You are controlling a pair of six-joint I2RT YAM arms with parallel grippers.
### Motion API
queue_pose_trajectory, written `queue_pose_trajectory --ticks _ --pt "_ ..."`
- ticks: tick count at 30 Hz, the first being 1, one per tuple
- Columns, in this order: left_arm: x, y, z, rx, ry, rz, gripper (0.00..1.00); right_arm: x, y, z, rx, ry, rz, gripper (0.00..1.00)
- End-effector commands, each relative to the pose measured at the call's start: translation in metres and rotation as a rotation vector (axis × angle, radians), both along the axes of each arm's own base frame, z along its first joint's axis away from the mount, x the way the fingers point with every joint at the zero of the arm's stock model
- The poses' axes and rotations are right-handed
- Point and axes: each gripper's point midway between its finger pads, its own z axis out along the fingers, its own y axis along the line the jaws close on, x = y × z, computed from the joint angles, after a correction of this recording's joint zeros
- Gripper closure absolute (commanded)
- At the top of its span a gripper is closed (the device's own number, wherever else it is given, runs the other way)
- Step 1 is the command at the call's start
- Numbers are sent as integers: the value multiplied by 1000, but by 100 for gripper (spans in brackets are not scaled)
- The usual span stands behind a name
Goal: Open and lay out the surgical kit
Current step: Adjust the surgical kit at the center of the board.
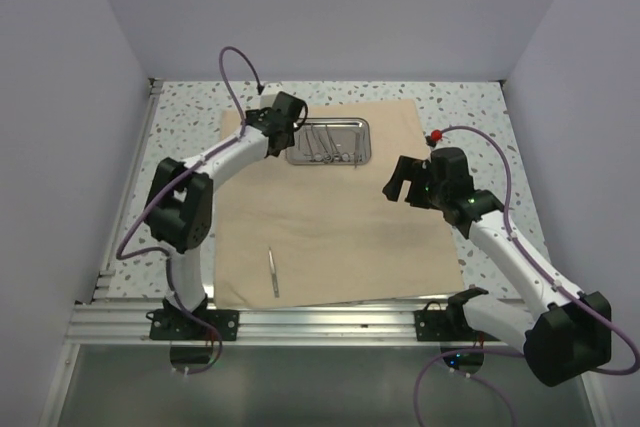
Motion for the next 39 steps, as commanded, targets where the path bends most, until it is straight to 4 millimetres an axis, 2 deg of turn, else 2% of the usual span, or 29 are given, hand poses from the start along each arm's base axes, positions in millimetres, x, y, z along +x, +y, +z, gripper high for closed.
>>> queue_pose_trajectory --ticks 1,2,4,5,10,15,21,27,31,35,37,39 --pt "53 -2 -2 -33 -21 -57 32 0 2 8 5 -32 16 8" --pt "64 6 -6 -45 -20 -45 32 0 1 9 4 -36 14 8" --pt "86 4 -14 -78 -29 -53 33 -1 1 8 4 -34 15 8" --pt "95 11 -18 -84 -25 -46 34 0 1 9 4 -37 13 8" --pt "130 14 -41 -130 -10 -57 34 0 2 6 7 -28 17 8" --pt "144 13 -65 -146 15 -58 34 1 1 6 3 -28 12 8" --pt "157 12 -113 -167 78 -42 34 3 1 4 -6 -23 8 8" --pt "174 16 -136 -207 91 -31 32 5 1 3 -9 -14 8 8" --pt "185 21 -140 -227 69 -30 31 7 2 2 -11 -12 9 8" --pt "195 23 -132 -249 28 -41 31 6 2 0 -11 -7 11 8" --pt "197 21 -119 -256 2 -53 32 7 2 1 -10 -8 10 8" --pt "203 18 -89 -272 -61 -74 33 7 2 1 -11 -10 7 8"
